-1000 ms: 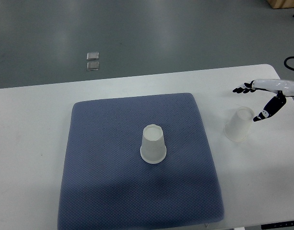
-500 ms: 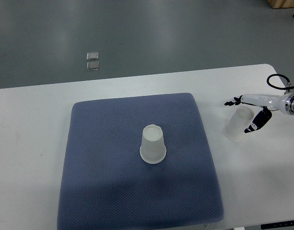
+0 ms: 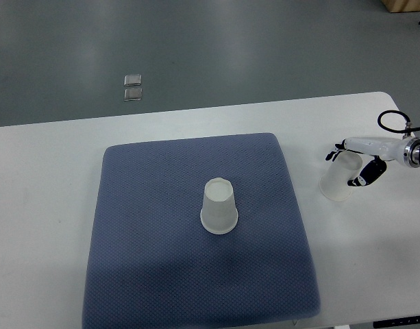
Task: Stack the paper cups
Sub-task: 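Close the right hand around the standing white paper cup, then lift the cup with the right hand and carry it over the cup on the pad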
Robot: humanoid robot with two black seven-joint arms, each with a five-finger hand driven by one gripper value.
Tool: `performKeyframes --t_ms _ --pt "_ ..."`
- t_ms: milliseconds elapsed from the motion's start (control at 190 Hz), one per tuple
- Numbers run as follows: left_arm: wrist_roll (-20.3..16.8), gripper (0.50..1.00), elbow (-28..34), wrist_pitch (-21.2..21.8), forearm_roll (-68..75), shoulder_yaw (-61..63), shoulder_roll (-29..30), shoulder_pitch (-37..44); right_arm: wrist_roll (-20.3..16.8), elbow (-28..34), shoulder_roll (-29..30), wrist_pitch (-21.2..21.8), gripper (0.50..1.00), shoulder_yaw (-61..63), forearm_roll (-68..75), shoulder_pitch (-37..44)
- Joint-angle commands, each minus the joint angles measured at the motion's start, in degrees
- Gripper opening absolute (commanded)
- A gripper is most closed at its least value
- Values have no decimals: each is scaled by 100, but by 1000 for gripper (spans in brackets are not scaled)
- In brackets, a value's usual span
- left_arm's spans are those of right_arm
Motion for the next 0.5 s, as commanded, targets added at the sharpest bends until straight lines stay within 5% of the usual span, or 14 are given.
performKeyframes --t_ms 0,311,495 --pt "0 1000 0 0 0 6 0 0 0 0 -8 0 688 -3 -55 6" --pt "0 1000 0 0 0 -3 0 0 88 79 -131 80 686 138 68 366" --pt "0 1000 0 0 0 6 0 0 659 474 -333 484 693 358 77 744"
